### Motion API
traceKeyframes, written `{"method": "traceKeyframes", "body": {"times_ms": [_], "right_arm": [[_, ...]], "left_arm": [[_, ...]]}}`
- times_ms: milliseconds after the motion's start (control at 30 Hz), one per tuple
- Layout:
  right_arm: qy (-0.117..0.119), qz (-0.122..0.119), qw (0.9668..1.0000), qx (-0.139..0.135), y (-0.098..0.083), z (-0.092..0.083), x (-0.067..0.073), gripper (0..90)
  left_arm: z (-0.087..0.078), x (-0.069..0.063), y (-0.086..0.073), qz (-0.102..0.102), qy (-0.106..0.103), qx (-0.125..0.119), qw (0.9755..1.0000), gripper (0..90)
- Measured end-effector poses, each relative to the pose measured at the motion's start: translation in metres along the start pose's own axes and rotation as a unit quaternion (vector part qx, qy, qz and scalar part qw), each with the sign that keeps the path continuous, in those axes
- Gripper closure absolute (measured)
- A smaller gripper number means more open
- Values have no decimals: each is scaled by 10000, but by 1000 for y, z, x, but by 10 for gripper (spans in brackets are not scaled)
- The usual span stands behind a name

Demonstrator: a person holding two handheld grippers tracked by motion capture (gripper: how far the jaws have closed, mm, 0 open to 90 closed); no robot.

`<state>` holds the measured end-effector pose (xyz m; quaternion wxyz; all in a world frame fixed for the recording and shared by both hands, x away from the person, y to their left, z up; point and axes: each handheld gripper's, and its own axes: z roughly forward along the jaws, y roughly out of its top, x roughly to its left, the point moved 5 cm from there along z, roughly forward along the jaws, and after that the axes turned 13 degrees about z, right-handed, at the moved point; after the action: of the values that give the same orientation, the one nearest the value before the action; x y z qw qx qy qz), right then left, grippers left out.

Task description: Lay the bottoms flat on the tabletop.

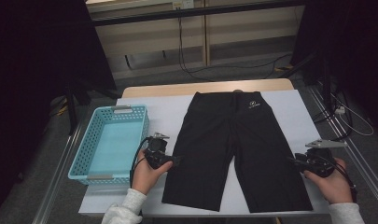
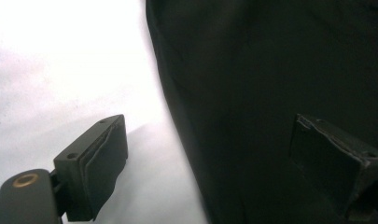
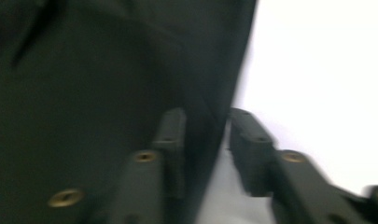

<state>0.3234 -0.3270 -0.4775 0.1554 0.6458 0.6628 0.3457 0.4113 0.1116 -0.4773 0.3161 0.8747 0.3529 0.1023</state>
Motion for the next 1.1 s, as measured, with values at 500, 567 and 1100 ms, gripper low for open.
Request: {"method": "traceKeyframes", "body": {"times_ms": [500, 567, 1100], "right_arm": [[513, -197, 9972, -515, 19, 6, 41, 227], [565, -205, 9967, -545, 19, 6, 44, 212], [708, -249, 9954, -590, 21, 8, 55, 185]], "left_arm": [[-2, -4, -6, 66, 7, 71, 10000, 103], [-3, -5, -5, 93, -8, 38, 9999, 100], [-6, -7, -4, 49, -8, -52, 10000, 94]]}}
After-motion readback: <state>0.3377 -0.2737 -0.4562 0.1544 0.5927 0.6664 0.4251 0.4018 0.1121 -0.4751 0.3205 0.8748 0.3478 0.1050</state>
